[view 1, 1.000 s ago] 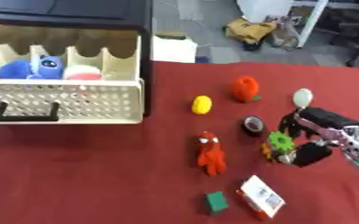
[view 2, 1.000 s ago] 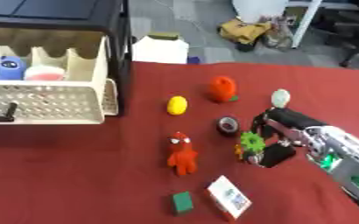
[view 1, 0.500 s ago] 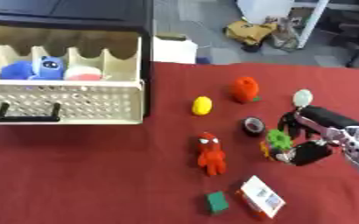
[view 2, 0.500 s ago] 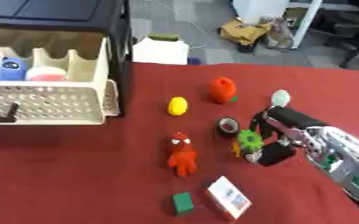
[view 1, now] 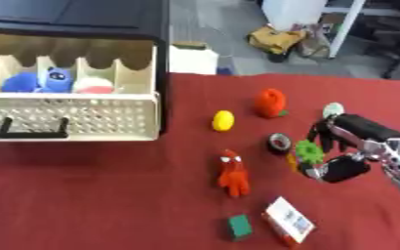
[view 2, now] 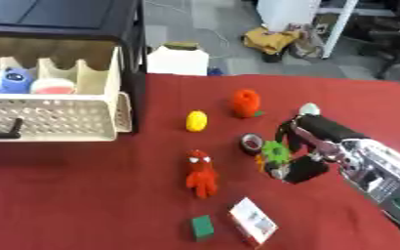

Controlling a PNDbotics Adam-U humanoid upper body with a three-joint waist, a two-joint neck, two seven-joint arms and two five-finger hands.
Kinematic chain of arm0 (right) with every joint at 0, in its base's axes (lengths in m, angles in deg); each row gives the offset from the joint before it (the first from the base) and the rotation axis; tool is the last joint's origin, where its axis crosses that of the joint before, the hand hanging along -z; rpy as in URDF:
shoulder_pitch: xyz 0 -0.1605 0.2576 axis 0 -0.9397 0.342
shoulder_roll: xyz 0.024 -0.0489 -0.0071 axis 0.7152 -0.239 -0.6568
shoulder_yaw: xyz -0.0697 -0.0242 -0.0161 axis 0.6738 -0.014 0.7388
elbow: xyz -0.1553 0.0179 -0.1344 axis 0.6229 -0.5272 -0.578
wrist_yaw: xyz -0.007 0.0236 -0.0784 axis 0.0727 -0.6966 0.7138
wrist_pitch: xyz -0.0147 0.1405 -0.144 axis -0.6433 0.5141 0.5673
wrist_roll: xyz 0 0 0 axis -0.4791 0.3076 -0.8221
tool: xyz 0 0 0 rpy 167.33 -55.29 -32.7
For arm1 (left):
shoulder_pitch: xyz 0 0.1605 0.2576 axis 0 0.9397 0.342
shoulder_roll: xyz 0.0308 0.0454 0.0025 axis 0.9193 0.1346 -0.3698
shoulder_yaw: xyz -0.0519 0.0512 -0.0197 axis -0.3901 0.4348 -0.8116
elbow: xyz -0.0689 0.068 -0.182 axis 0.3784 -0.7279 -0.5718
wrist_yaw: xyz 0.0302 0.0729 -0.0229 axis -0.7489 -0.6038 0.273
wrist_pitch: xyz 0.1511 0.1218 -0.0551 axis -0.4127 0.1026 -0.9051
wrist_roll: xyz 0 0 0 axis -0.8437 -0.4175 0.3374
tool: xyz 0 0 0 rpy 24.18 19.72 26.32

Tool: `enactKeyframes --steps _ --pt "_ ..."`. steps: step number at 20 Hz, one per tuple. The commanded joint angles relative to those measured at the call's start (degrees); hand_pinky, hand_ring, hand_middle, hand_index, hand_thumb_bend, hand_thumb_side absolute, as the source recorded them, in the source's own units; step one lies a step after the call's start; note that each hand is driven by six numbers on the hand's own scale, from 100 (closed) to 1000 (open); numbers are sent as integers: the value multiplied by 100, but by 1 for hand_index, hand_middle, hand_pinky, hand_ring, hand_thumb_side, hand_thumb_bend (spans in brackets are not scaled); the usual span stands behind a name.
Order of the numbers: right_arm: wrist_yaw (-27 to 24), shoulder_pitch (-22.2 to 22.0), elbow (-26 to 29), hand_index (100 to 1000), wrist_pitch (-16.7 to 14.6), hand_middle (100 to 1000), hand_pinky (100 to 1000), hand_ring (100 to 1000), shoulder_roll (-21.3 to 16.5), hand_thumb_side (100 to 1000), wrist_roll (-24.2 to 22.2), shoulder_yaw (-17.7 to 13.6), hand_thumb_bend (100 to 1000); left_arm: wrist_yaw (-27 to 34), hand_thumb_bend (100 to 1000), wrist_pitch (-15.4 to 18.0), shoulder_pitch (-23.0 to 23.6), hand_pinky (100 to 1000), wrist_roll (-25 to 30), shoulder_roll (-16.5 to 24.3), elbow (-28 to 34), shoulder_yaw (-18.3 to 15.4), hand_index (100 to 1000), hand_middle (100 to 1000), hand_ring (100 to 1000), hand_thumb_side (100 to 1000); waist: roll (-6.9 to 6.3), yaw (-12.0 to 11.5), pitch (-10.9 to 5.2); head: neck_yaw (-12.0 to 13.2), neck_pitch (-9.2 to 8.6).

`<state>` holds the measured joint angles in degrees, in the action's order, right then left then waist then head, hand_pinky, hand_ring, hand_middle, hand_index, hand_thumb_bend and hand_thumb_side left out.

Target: Pick up objects from table and place into drawer.

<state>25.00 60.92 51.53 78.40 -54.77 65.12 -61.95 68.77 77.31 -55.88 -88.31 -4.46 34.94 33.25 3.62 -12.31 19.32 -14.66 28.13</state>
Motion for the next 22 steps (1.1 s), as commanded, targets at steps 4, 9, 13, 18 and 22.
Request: enactKeyframes --steps 4,9,13,18,22 --pt "-19 6 472 480 81 383 471 575 -432 365 57 -180 100 32 100 -26 -15 417 -15 96 72 -80 776 383 334 1000 -2 44 -232 66 62" --pt "-157 48 859 473 156 368 464 566 -615 389 96 -296 100 48 100 -35 7 416 -25 115 72 -87 776 384 335 1000 22 83 -324 109 122" --pt "-308 188 892 467 47 360 462 563 -741 404 148 -343 100 61 100 -43 20 416 -27 125 72 -87 776 384 336 1000 57 77 -376 118 148" --pt "-558 441 894 463 -85 349 451 556 -835 421 224 -414 100 64 100 -60 43 416 -20 124 72 -80 776 384 336 1000 113 28 -423 134 167" --pt "-722 725 894 458 -168 339 442 548 -877 437 262 -433 100 78 100 -73 51 415 5 114 72 -54 775 384 336 1000 165 -38 -461 127 164"
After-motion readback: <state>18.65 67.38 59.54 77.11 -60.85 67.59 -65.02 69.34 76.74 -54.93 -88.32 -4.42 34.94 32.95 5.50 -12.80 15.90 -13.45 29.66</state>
